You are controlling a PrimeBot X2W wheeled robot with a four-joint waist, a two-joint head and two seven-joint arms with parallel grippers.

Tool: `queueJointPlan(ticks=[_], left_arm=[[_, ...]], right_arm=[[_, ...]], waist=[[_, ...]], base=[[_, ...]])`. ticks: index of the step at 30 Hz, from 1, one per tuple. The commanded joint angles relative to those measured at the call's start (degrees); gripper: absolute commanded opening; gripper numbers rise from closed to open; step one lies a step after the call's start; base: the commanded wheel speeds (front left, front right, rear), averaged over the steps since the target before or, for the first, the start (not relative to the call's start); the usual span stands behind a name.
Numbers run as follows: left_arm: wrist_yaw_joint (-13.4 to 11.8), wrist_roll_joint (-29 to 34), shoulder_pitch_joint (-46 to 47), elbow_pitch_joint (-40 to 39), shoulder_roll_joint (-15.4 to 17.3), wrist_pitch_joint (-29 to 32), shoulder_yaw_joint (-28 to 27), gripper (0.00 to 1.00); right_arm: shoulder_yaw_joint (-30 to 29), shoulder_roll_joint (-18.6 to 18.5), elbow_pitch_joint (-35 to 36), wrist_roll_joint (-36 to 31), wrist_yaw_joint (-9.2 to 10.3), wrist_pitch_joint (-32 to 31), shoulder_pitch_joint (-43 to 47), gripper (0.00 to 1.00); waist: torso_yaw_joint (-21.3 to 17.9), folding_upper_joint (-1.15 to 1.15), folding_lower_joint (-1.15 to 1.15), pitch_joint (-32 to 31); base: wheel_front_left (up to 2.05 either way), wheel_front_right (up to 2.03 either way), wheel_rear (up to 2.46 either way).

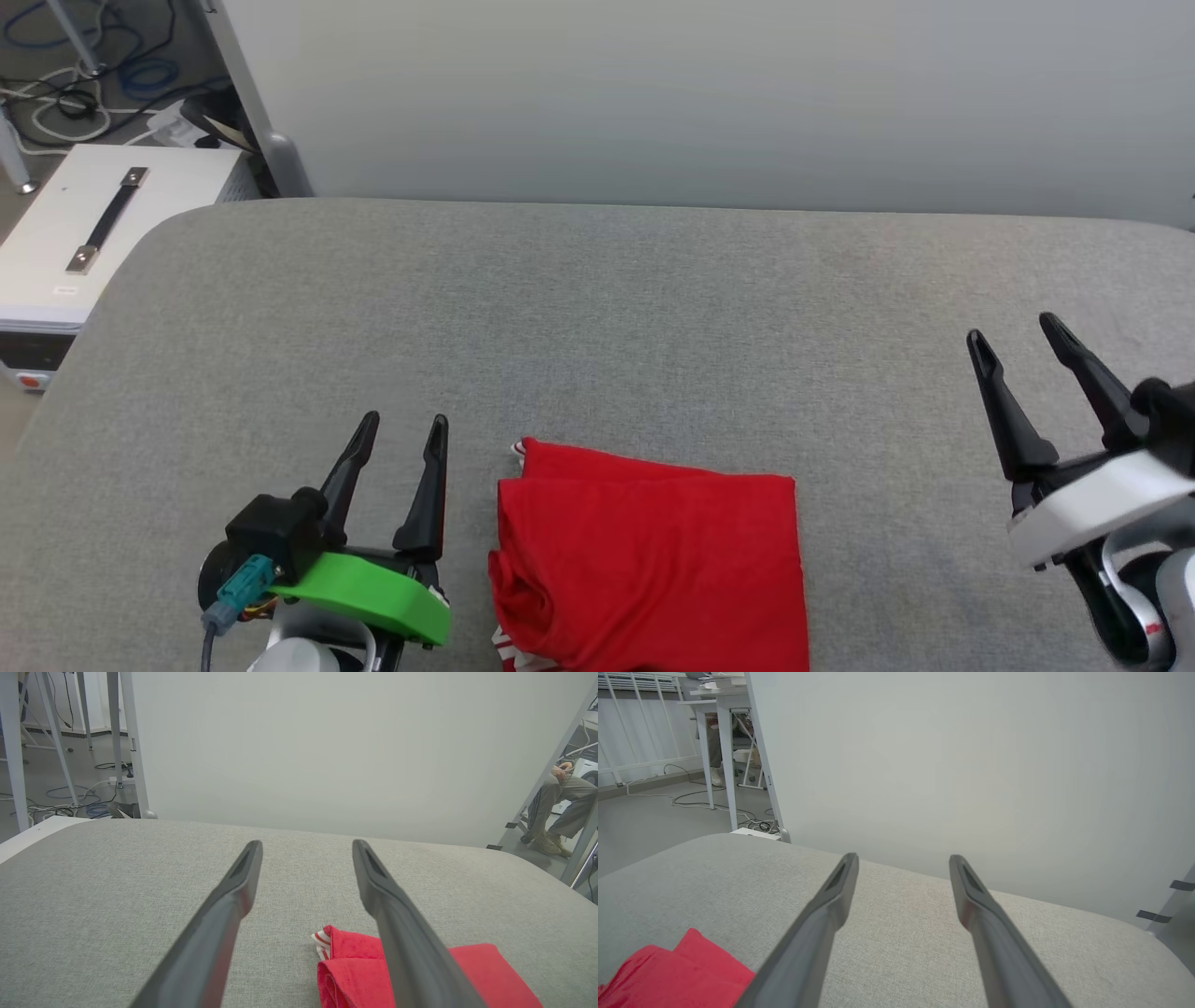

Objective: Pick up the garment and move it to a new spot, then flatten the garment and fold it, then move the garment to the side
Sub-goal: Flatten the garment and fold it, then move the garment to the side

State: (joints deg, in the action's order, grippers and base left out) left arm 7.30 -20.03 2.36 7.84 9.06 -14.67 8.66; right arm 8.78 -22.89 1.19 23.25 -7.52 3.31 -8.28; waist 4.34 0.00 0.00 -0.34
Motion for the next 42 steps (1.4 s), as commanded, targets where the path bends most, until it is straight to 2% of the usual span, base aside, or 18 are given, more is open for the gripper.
queueJointPlan(ticks=[1, 11, 20, 36, 39, 42], left_arm=[[0.18, 0.61, -0.17, -0.2, -0.07, -0.33, 0.21, 1.0], [0.18, 3.1, -1.66, -1.05, -0.48, -0.33, -0.21, 1.0], [0.18, 4.27, -3.79, -1.5, -1.06, -0.33, 0.43, 1.0], [0.19, 4.33, -3.67, -1.48, -1.13, -0.33, 0.76, 1.0], [0.19, 4.13, -3.63, -1.54, -1.16, -0.33, 0.62, 1.0], [0.19, 4.07, -3.36, -1.69, -1.17, -0.33, 0.68, 1.0]], right_arm=[[-0.76, 1.02, 1.06, -0.77, 0.03, 1.09, 2.12, 1.0], [-6.93, 9.84, 2.36, -4.91, 0.03, 8.31, 10.74, 1.0], [-8.68, 14.34, -0.43, -7.24, 0.03, 10.65, 14.74, 1.0], [-9.24, 15.32, -0.81, -4.98, 0.03, 10.45, 14.25, 1.0], [-9.27, 15.25, -0.5, -4.02, 0.03, 8.62, 14.34, 1.0], [-9.33, 14.99, 0.98, -3.18, 0.03, 4.12, 14.19, 1.0]], waist=[[-1.7, 0.0, 0.0, 0.71], [-2.38, 0.0, 0.0, -0.2], [-1.84, 0.0, 0.0, -0.68], [-0.93, 0.0, 0.0, -0.21], [-0.82, 0.0, 0.0, -0.04], [-0.53, 0.0, 0.0, 0.33]], base=[[0.0, 0.0, 0.0], [0.0, 0.0, 0.0], [0.0, 0.0, 0.0], [0.0, 0.0, 0.0], [0.0, 0.0, 0.0], [0.0, 0.0, 0.0]])
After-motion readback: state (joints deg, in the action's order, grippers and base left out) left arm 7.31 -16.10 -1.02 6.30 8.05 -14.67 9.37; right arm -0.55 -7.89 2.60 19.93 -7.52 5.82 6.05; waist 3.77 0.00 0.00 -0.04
